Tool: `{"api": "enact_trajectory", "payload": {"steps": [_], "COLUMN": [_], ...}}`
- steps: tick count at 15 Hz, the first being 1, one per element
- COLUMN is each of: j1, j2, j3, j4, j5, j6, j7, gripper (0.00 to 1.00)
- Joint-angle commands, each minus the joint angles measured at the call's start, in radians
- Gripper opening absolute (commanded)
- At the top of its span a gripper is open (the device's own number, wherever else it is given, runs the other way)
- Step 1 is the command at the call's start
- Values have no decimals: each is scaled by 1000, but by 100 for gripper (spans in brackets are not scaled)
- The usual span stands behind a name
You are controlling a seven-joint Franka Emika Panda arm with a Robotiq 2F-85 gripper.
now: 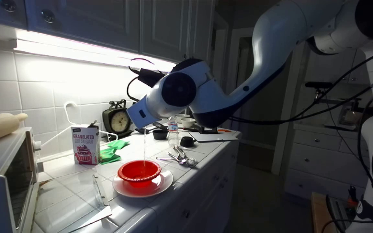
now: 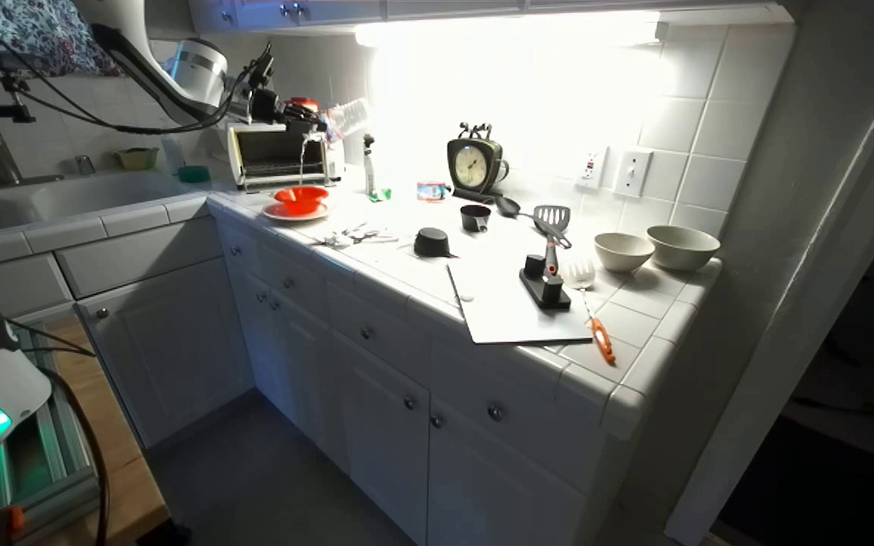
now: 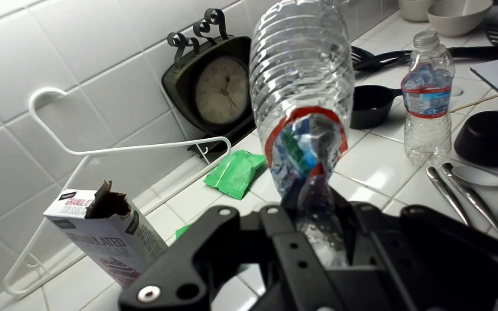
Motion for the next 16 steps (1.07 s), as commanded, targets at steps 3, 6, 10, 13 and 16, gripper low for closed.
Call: {"api": "enact_trajectory", "payload": {"steps": [3, 6, 10, 13, 16], "j1": [5, 8, 11, 15, 16], "j2": [3, 3, 3, 2, 1], "j3": [7, 7, 10, 10, 13], "j4": [6, 6, 5, 2, 1], "j5": [-42, -54, -81, -104, -121], "j6": [-36, -47, -61, -66, -68], "j7": [28, 38, 54, 65, 76], "gripper": [2, 2, 2, 2, 2]}}
